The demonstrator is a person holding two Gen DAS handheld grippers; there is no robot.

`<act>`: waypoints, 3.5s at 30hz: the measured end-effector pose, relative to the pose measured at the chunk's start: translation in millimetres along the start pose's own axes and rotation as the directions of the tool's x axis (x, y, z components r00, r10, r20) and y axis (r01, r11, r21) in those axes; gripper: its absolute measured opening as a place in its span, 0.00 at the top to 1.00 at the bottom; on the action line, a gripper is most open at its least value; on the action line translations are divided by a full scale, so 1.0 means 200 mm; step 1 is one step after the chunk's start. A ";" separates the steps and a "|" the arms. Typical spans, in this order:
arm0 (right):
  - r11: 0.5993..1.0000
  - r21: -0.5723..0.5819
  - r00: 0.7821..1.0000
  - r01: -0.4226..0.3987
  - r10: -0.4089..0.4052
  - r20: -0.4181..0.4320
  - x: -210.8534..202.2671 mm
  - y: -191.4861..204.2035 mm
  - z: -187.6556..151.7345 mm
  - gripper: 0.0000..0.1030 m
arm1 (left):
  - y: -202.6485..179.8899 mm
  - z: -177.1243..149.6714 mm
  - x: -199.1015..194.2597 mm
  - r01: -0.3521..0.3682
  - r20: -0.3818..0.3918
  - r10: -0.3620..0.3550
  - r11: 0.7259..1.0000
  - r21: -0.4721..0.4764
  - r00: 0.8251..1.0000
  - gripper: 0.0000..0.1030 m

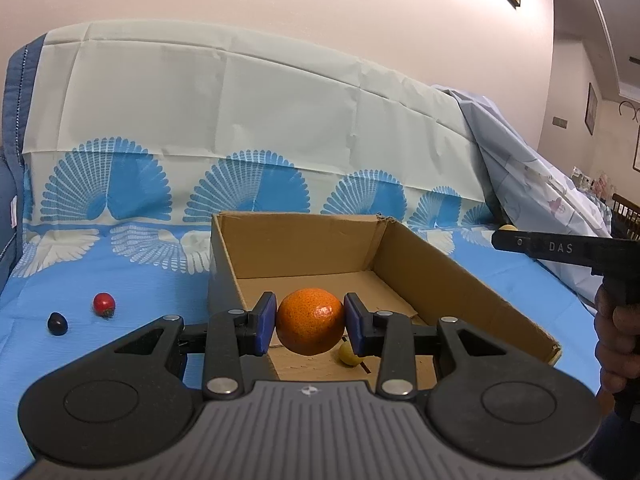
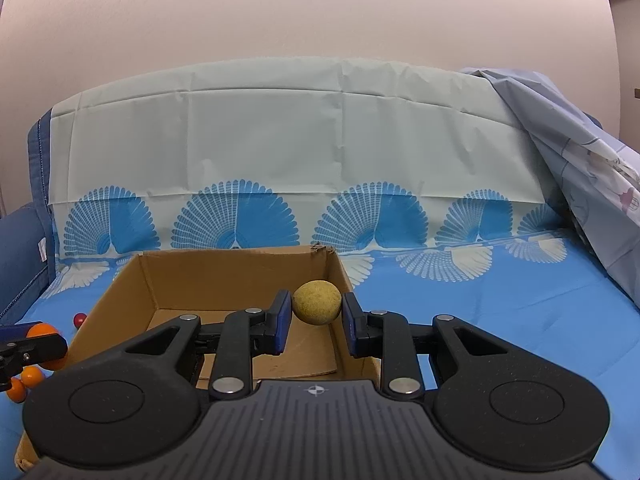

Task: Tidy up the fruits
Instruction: 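Hold both fruits above the box with both grippers, then open the right gripper to drop the yellow-green fruit while the left releases the mandarin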

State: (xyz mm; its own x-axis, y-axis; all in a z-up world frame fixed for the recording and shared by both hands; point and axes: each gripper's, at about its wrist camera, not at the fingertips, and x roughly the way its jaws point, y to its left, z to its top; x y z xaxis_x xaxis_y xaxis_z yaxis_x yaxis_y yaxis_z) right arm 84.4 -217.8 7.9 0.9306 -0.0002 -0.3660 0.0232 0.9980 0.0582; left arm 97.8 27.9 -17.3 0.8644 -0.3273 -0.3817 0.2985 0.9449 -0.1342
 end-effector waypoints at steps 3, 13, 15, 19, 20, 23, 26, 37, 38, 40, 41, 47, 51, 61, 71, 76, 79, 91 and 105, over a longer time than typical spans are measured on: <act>1.000 -0.002 1.000 0.000 0.000 -0.001 0.00 0.00 0.00 0.73 | -0.01 0.00 0.00 0.007 -0.001 -0.007 1.000 0.008 1.000 0.60; 1.000 -0.005 1.000 -0.002 0.002 -0.003 0.01 0.01 0.00 0.73 | -0.04 -0.02 0.01 0.019 -0.004 -0.019 0.999 0.033 1.000 0.60; 1.000 -0.008 1.000 -0.004 0.004 -0.003 0.01 0.01 0.00 0.73 | -0.04 -0.02 0.01 0.019 -0.004 -0.019 0.999 0.035 1.000 0.60; 1.000 -0.012 1.000 -0.006 0.006 -0.005 0.01 0.01 -0.01 0.73 | -0.05 -0.03 0.02 0.022 -0.006 -0.022 0.999 0.039 1.000 0.60; 1.000 -0.012 1.000 -0.006 0.006 -0.006 0.01 0.01 -0.01 0.73 | -0.05 -0.03 0.02 0.023 -0.006 -0.023 0.999 0.040 1.000 0.60; 1.000 -0.012 1.000 -0.006 0.006 -0.006 0.01 0.01 -0.01 0.73 | -0.06 -0.03 0.02 0.027 -0.007 -0.026 0.999 0.045 1.000 0.60; 1.000 -0.012 1.000 -0.005 0.005 -0.007 0.02 0.01 -0.01 0.73 | -0.07 -0.04 0.01 0.029 -0.008 -0.029 0.998 0.050 1.000 0.60; 1.000 -0.014 1.000 -0.007 0.006 -0.009 0.02 0.02 -0.01 0.73 | -0.09 -0.05 0.02 0.035 -0.013 -0.034 0.997 0.063 0.999 0.60; 1.000 -0.014 1.000 -0.006 0.006 -0.009 0.02 0.02 -0.01 0.73 | -0.09 -0.05 0.02 0.035 -0.014 -0.035 0.997 0.062 0.999 0.60; 1.000 -0.015 1.000 -0.007 0.007 -0.009 0.02 0.02 -0.01 0.73 | -0.09 -0.05 0.03 0.034 -0.015 -0.034 0.997 0.063 0.999 0.60; 1.000 -0.015 1.000 -0.007 0.007 -0.009 0.02 0.02 -0.01 0.73 | -0.10 -0.05 0.03 0.035 -0.016 -0.034 0.997 0.063 0.999 0.60; 1.000 -0.017 1.000 -0.009 0.009 -0.010 0.03 0.04 -0.01 0.73 | -0.11 -0.05 0.03 0.036 -0.014 -0.035 0.997 0.068 0.999 0.60; 1.000 -0.019 1.000 -0.009 0.009 -0.010 0.03 0.04 -0.01 0.73 | -0.12 -0.06 0.03 0.041 -0.014 -0.041 0.997 0.072 0.999 0.60; 1.000 -0.027 1.000 -0.013 0.013 -0.010 0.04 0.07 -0.01 0.73 | -0.17 -0.07 0.04 0.058 -0.015 -0.057 0.995 0.087 0.998 0.60; 0.999 -0.037 1.000 -0.018 0.017 -0.011 0.03 0.08 0.00 0.73 | -0.20 -0.08 0.05 0.079 -0.019 -0.078 0.992 0.101 0.997 0.60; 0.999 -0.043 1.000 -0.019 0.019 -0.013 0.03 0.08 0.00 0.73 | -0.21 -0.08 0.05 0.088 -0.018 -0.087 0.990 0.108 0.996 0.60; 0.999 -0.046 1.000 -0.022 0.021 -0.014 0.03 0.08 0.00 0.73 | -0.22 -0.08 0.05 0.090 -0.018 -0.089 0.990 0.108 0.996 0.60; 0.999 -0.045 0.999 -0.018 0.016 -0.035 0.06 0.09 0.00 0.61 | -0.22 -0.08 0.07 0.102 -0.041 -0.099 0.991 0.086 0.994 0.47; 1.000 -0.004 1.000 -0.023 0.023 -0.015 0.02 0.14 0.01 0.61 | -0.13 -0.02 -0.05 0.088 -0.023 -0.086 0.990 0.109 0.996 0.87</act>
State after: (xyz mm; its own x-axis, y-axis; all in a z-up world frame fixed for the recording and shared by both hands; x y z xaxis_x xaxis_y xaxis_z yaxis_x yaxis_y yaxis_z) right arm 90.1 -189.3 10.1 0.9252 0.0238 -0.3788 0.0002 0.9980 0.0634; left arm 78.9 7.6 -14.1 0.8258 -0.4077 -0.3897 0.4163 0.9068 -0.0666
